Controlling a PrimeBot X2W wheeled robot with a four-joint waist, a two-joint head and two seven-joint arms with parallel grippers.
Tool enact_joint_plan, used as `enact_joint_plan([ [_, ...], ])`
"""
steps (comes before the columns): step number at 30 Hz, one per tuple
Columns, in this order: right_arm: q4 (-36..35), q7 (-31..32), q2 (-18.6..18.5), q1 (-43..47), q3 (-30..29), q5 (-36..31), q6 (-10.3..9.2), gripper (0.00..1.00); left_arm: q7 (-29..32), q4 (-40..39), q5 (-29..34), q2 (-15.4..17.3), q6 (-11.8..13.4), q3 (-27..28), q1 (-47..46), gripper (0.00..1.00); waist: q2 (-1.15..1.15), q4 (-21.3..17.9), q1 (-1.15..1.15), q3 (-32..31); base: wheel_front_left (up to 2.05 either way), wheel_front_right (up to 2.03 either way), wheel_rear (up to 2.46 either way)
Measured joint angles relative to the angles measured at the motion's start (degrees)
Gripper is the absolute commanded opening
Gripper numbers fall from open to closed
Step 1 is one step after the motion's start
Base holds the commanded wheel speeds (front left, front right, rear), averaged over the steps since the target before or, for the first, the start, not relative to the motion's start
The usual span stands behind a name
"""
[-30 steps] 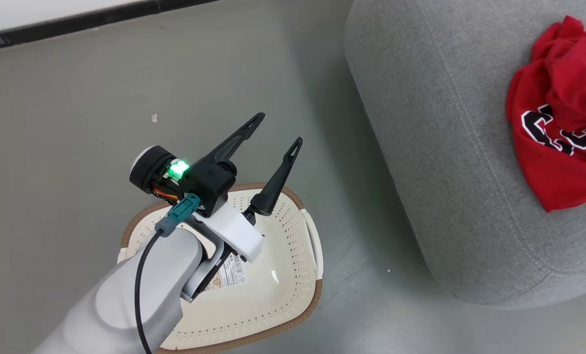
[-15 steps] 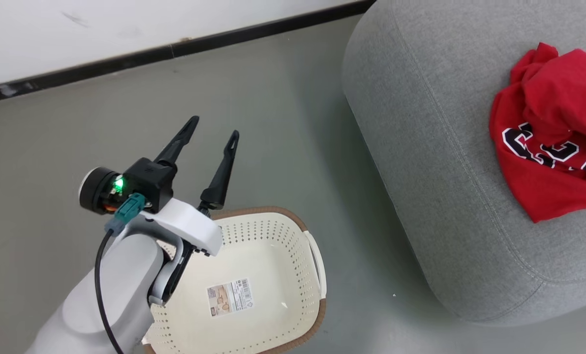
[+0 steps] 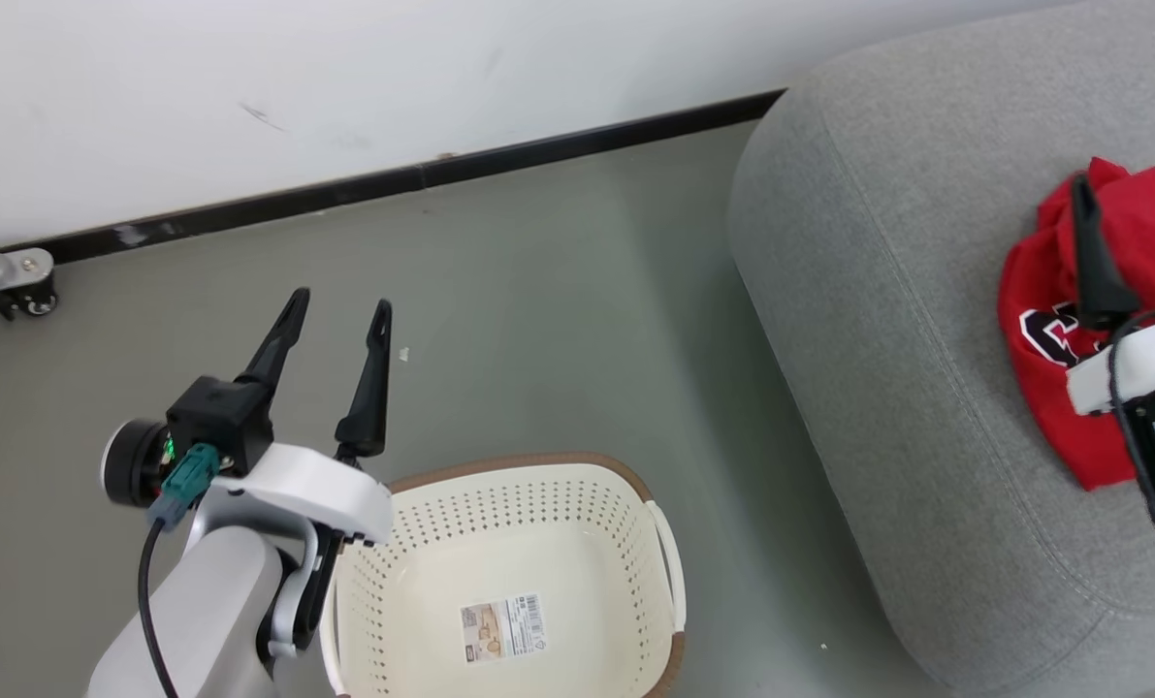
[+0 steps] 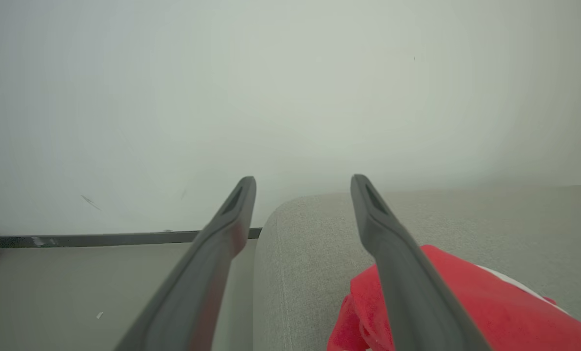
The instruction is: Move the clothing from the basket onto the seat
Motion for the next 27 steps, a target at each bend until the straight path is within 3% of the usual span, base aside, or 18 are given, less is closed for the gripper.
enact_joint_plan([
  [11, -1.24, 0.0, 2.5, 3.64, 6.56, 0.15, 0.0, 1.0, 0.01, -1.7, 1.94, 0.27, 2.52, 5.41, 7.92, 1.0, 0.0, 4.35, 0.0, -4.48, 0.0, 0.0, 0.0],
  [27, -2.32, 0.0, 6.12, 12.08, 5.82, 0.1, 0.0, 1.0, 0.01, -2.05, 4.72, 0.26, 5.17, 9.62, 16.45, 1.0, 0.0, 9.51, 0.0, -10.0, 0.0, 0.0, 0.0],
])
